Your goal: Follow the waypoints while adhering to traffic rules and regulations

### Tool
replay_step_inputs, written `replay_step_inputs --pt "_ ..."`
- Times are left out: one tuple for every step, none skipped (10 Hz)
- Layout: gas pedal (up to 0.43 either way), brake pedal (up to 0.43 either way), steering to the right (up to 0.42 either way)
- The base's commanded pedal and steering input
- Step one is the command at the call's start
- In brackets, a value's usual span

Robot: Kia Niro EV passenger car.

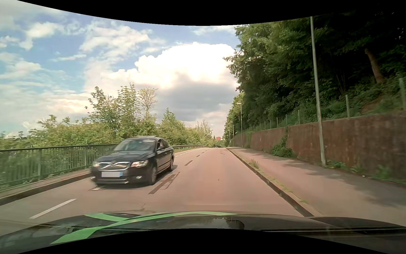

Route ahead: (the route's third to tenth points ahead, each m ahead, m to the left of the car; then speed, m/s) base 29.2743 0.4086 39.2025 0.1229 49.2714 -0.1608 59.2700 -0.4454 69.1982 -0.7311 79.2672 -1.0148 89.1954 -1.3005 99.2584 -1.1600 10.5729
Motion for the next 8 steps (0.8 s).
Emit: replay_step_inputs --pt "0.189 0.000 0.005" --pt "0.189 0.000 0.005" --pt "0.189 0.000 0.005" --pt "0.189 0.000 0.005" --pt "0.189 0.000 0.005" --pt "0.189 0.000 0.003" --pt "0.189 0.000 0.001" --pt "0.189 0.000 -0.001"
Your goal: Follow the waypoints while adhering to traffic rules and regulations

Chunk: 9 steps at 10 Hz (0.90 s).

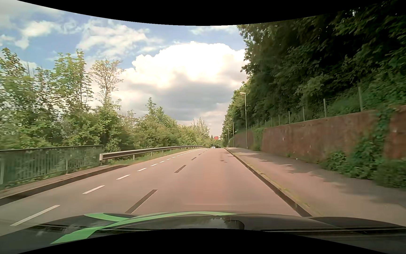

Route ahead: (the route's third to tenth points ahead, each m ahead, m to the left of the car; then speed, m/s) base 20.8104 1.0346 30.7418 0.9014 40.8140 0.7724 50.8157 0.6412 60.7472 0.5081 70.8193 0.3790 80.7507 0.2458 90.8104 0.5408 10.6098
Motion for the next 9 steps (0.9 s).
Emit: replay_step_inputs --pt "0.189 0.000 -0.001" --pt "0.189 0.000 -0.001" --pt "0.189 0.000 -0.001" --pt "0.189 0.000 -0.001" --pt "0.189 0.000 -0.001" --pt "0.189 0.000 -0.001" --pt "0.189 0.000 -0.001" --pt "0.189 0.000 -0.001" --pt "0.189 0.000 -0.001"
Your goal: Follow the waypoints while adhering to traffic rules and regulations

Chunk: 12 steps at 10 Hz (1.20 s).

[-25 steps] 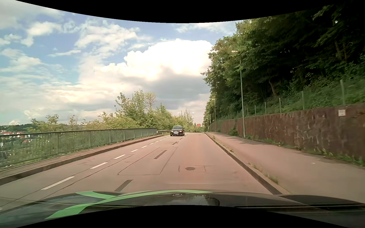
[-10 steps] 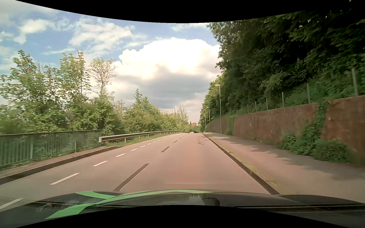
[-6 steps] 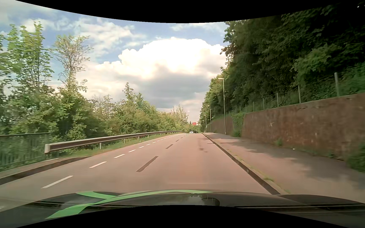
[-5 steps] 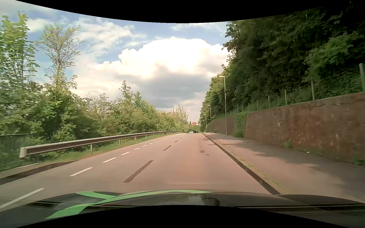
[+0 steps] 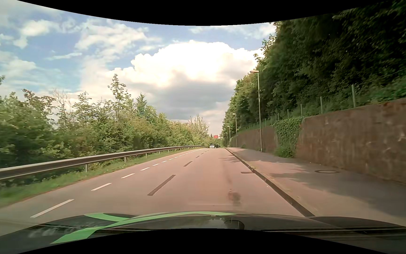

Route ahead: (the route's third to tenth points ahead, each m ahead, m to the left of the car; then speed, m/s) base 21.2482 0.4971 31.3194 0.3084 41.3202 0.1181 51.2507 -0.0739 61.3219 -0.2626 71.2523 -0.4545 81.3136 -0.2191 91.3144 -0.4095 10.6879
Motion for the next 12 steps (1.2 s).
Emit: replay_step_inputs --pt "0.189 0.000 -0.001" --pt "0.189 0.000 -0.001" --pt "0.189 0.000 -0.001" --pt "0.189 0.000 -0.001" --pt "0.189 0.000 -0.001" --pt "0.189 0.000 -0.001" --pt "0.189 0.000 -0.001" --pt "0.189 0.000 -0.001" --pt "0.189 0.000 -0.001" --pt "0.189 0.000 -0.001" --pt "0.189 0.000 -0.001" --pt "0.189 0.000 -0.001"
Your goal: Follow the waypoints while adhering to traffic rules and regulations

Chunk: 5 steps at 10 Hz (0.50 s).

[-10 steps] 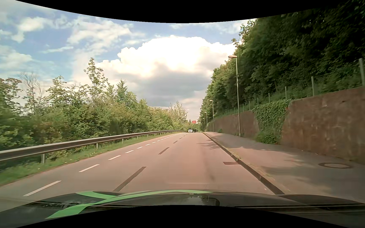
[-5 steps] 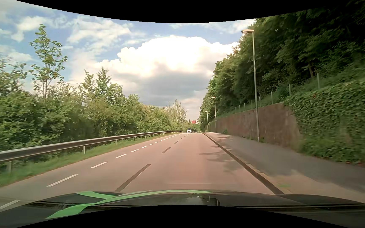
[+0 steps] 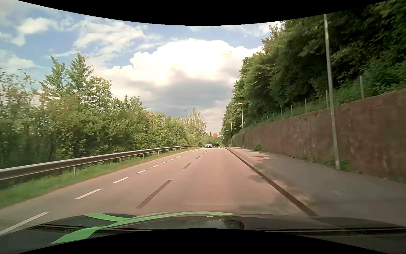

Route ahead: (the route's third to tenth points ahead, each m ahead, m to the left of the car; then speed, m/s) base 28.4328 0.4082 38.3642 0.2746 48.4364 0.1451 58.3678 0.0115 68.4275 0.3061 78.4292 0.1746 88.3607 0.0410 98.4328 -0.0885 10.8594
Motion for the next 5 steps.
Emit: replay_step_inputs --pt "0.189 0.000 -0.001" --pt "0.189 0.000 -0.001" --pt "0.189 0.000 -0.001" --pt "0.189 0.000 -0.001" --pt "0.189 0.000 -0.001"
